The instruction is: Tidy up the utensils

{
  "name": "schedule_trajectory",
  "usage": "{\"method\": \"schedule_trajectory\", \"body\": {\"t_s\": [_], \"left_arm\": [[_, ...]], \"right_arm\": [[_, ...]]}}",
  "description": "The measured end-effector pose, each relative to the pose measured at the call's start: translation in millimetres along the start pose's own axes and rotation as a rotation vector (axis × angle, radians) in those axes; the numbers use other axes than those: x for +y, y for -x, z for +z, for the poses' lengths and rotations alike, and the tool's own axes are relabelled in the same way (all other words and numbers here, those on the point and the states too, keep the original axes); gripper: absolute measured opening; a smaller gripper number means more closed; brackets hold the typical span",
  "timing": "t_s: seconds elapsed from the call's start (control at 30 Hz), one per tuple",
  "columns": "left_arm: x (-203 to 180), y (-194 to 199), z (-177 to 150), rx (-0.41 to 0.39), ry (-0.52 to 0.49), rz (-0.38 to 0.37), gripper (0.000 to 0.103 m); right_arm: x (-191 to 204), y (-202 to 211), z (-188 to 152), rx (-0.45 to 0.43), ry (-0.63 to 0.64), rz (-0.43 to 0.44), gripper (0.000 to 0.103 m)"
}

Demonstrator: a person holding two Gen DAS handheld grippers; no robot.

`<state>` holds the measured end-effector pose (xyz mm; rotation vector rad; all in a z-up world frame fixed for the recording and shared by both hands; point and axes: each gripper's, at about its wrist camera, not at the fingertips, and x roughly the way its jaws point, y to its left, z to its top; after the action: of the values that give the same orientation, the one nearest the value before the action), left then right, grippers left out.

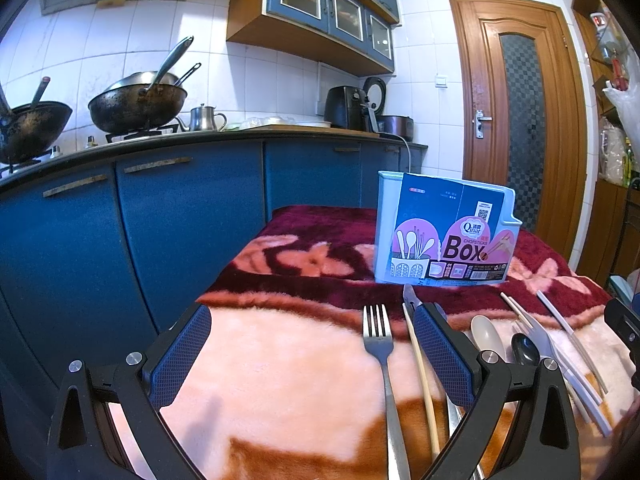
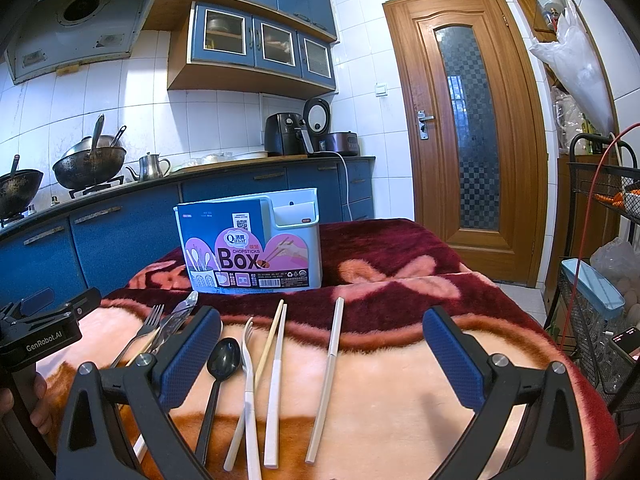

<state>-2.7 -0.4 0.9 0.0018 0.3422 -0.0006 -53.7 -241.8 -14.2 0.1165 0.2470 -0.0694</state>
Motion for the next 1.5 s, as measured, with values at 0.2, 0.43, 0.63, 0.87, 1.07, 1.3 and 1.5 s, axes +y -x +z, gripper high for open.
{"method": "schedule_trajectory", "body": {"t_s": [0.2,0.43,0.63,0.87,1.07,1.3,1.5], "left_arm": [[0.1,-2.4,0.1,0.0,-0.001,0.0,0.101],[0.3,-3.0,0.3,0.0,-0.002,0.001,0.101],[0.4,-3.0,0.3,0.0,-0.002,0.001,0.101],[2.6,-2.6,0.7,-0.002,-0.004,0.003,0.101],[2.6,-2.5,0.7,-0.001,-0.004,0.002,0.101],[3.0,-2.6,0.8,-0.002,-0.004,0.002,0.101],[4.3,-2.3,1.2,0.002,-0.003,0.002,0.101]], "right_arm": [[-0.1,0.1,0.0,0.0,0.0,0.0,0.103],[-0.2,0.0,-0.1,-0.001,0.0,0.0,0.103],[-0.2,0.0,-0.1,-0.001,0.0,0.0,0.103],[-0.2,0.1,-0.1,-0.002,0.001,0.0,0.103],[-0.1,0.3,0.0,-0.001,0.0,0.0,0.103],[-0.3,0.6,-0.3,-0.002,0.0,0.0,0.103],[-0.5,-1.8,-0.3,0.014,-0.003,-0.008,0.103]]}}
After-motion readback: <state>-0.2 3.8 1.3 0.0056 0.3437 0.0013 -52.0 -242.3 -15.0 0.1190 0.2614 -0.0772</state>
